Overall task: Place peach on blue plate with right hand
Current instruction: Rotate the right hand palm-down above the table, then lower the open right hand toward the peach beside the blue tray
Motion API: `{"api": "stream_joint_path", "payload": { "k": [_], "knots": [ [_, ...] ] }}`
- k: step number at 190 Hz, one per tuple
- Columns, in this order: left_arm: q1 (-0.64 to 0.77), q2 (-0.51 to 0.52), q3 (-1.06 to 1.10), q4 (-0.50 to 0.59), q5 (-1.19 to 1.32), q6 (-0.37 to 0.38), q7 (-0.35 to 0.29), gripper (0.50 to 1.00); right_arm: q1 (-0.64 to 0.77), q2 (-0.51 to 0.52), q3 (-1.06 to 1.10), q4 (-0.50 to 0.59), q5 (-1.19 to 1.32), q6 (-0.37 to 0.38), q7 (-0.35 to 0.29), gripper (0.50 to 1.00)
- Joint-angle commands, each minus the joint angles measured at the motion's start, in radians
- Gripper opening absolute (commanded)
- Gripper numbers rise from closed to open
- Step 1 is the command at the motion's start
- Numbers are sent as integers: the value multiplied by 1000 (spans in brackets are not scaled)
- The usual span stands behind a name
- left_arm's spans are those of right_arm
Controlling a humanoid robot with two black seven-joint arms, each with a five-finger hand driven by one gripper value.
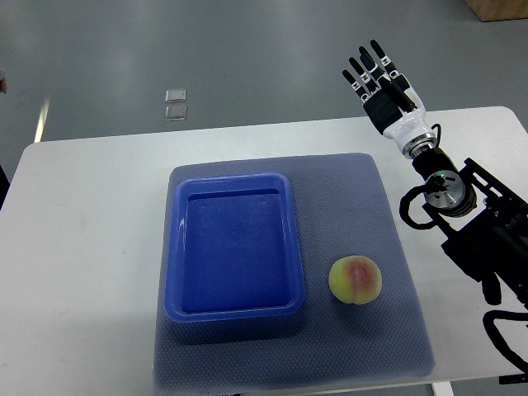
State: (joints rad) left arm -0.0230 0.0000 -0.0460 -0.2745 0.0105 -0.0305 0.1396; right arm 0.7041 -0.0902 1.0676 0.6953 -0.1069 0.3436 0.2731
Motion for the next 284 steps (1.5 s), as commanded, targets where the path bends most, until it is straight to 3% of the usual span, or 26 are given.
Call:
{"api": "stream_joint_path", "payload": {
  "k": [1,92,141,142,148,166,176,177,179,217,244,255,256,258,284],
  "knots": [
    [0,0,0,1,0,0,0,1000,2,0,0,1,1,0,0,930],
    [0,0,0,1,-1,1,0,1000,15,-22,-26,35,-74,17,-5,930],
    [0,0,2,0,0,-2,0,1000,118,-161,-210,101,-315,32,-38,930],
    [0,0,2,-2,0,-3,-2,1000,145,-205,-280,136,-359,63,-60,930],
    [0,0,2,-2,2,-3,0,1000,173,-250,-350,171,-402,98,-80,930],
    [0,0,2,-12,2,-3,-2,1000,267,-342,-520,230,-499,146,-110,930],
    [0,0,2,-12,2,-3,-2,1000,267,-342,-520,230,-499,146,-110,930],
    [0,0,3,-17,0,-3,-2,1000,332,-389,-642,245,-549,169,-112,930],
    [0,0,2,-17,2,-3,0,1000,348,-401,-675,250,-560,175,-112,930],
    [-9,0,0,-23,2,-5,-2,1000,633,-565,-1084,411,-657,255,-117,930],
    [-9,0,0,-34,2,-5,0,1000,795,-617,-1290,541,-695,258,-153,930],
    [-9,0,0,-34,2,-5,0,1000,795,-617,-1290,541,-695,258,-153,930],
    [-9,0,0,-34,2,-5,-2,1000,834,-637,-1337,596,-697,256,-164,930],
    [-11,0,0,-34,2,-5,0,1000,841,-641,-1344,607,-697,255,-166,930],
    [-9,0,0,-35,2,-5,-2,1000,864,-671,-1358,679,-688,245,-176,930]
  ]
}}
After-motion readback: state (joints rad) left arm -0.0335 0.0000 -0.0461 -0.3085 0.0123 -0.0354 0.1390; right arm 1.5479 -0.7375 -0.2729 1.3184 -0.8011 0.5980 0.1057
